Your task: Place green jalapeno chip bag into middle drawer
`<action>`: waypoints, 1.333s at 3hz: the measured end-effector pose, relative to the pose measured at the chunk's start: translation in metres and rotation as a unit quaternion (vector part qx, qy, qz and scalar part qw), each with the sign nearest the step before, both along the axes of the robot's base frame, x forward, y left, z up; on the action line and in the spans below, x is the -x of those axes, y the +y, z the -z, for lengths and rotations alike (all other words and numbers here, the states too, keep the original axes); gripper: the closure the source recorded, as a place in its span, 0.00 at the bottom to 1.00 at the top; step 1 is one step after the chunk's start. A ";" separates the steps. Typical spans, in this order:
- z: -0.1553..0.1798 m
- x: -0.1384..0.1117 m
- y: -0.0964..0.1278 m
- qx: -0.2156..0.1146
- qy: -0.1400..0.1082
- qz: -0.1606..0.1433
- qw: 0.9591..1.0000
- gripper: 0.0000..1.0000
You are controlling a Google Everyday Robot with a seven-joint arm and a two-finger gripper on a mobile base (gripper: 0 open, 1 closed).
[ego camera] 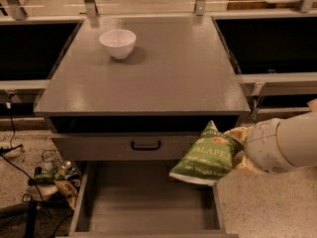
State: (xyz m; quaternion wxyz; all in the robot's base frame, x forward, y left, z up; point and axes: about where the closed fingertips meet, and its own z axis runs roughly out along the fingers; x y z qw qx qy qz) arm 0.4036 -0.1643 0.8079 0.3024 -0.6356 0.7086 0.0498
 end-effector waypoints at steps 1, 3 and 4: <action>0.032 0.007 0.007 -0.017 0.018 0.005 1.000 1.00; 0.067 0.013 0.014 -0.018 0.043 0.008 0.999 1.00; 0.073 0.013 0.014 -0.022 0.047 0.017 0.998 1.00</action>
Offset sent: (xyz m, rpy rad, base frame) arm -0.0168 0.0194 -0.1045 0.0440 0.1413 -0.0236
